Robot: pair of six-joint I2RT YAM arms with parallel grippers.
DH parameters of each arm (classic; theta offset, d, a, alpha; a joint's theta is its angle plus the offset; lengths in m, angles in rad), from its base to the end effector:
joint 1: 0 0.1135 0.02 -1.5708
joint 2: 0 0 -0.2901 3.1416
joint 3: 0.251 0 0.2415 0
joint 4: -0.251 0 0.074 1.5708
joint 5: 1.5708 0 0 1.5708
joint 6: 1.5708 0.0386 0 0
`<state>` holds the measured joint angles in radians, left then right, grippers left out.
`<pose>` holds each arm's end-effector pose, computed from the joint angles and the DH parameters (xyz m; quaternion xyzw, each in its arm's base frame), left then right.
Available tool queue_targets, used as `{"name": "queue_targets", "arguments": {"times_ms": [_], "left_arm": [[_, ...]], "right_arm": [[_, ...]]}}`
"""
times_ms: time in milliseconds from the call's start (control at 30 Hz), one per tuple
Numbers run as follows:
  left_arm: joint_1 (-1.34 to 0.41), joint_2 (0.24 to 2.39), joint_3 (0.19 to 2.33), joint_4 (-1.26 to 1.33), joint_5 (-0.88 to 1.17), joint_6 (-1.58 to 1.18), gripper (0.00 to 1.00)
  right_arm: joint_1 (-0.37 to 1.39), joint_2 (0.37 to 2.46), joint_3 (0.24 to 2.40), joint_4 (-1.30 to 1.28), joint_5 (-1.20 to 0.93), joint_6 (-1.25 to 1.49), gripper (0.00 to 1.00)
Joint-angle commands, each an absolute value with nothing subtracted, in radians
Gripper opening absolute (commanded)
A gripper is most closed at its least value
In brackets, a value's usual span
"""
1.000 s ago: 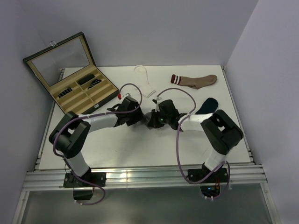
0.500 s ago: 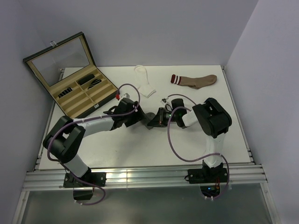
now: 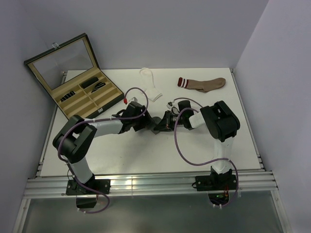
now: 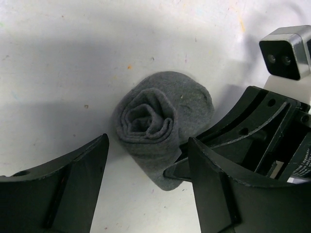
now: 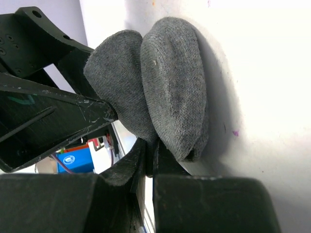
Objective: Roll the socks
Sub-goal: Roll the sock at the center of the board.
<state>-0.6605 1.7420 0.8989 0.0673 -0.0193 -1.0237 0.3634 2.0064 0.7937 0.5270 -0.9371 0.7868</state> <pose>0.2770 -0.2143 0.1857 -0.1702 0.9062 -0.2829 0.2644 0.3213 0.1555 0.1171 -0.0197 0.8289 0.5503 0.0987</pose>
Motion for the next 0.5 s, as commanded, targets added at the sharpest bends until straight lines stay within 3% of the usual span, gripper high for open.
{"name": "queue_targets", "arguments": {"times_ms": [0,333,467], "left_arm": [[-0.661,1.778,0.919,0.066,-0.017,-1.037,0.72],[-0.66,1.796,0.904,0.055,-0.028,-1.048,0.63],[-0.661,1.805,0.9,0.048,-0.031,-1.052,0.54]], "right_arm": [[0.359,2.042,0.837,0.382,-0.885,0.707,0.02],[0.36,2.046,0.887,0.29,-0.87,0.673,0.03],[0.362,2.043,0.907,0.256,-0.859,0.66,0.05]]}}
